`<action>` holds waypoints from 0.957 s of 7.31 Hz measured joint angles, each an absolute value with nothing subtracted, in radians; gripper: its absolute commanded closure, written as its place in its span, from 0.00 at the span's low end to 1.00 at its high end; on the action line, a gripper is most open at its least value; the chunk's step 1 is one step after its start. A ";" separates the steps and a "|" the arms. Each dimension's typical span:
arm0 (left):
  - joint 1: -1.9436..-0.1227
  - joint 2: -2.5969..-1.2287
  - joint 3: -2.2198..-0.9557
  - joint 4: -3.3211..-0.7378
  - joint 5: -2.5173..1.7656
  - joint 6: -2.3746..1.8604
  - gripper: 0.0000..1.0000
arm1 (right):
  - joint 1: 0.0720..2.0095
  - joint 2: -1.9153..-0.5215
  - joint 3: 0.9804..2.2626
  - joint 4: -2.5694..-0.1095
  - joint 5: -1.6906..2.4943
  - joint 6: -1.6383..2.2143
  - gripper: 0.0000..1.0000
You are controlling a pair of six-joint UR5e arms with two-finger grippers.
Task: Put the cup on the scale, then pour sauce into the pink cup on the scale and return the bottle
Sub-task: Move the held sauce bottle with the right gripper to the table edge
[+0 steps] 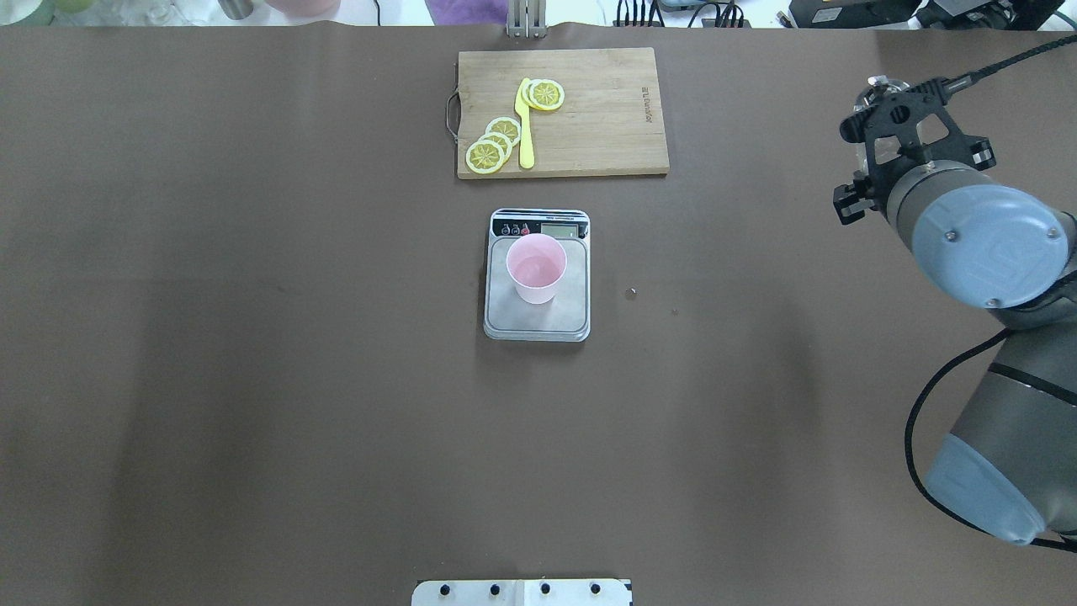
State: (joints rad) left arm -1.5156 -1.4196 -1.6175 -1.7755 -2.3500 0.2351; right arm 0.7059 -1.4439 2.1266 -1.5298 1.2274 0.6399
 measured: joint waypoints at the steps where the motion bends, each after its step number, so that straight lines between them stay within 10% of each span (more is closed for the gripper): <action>1: -1.516 -1.419 -1.617 -1.780 -2.350 0.235 0.02 | 0.737 -1.491 2.096 -1.405 1.277 0.626 1.00; 7: -1.516 -1.418 -1.617 -1.795 -2.350 0.235 0.02 | 0.947 -1.636 1.624 -0.560 1.606 0.648 1.00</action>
State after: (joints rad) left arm -1.5156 -1.4177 -1.6168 -1.7954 -2.3501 0.2347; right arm 0.9474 -1.6362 1.6240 -0.5605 1.6059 0.6479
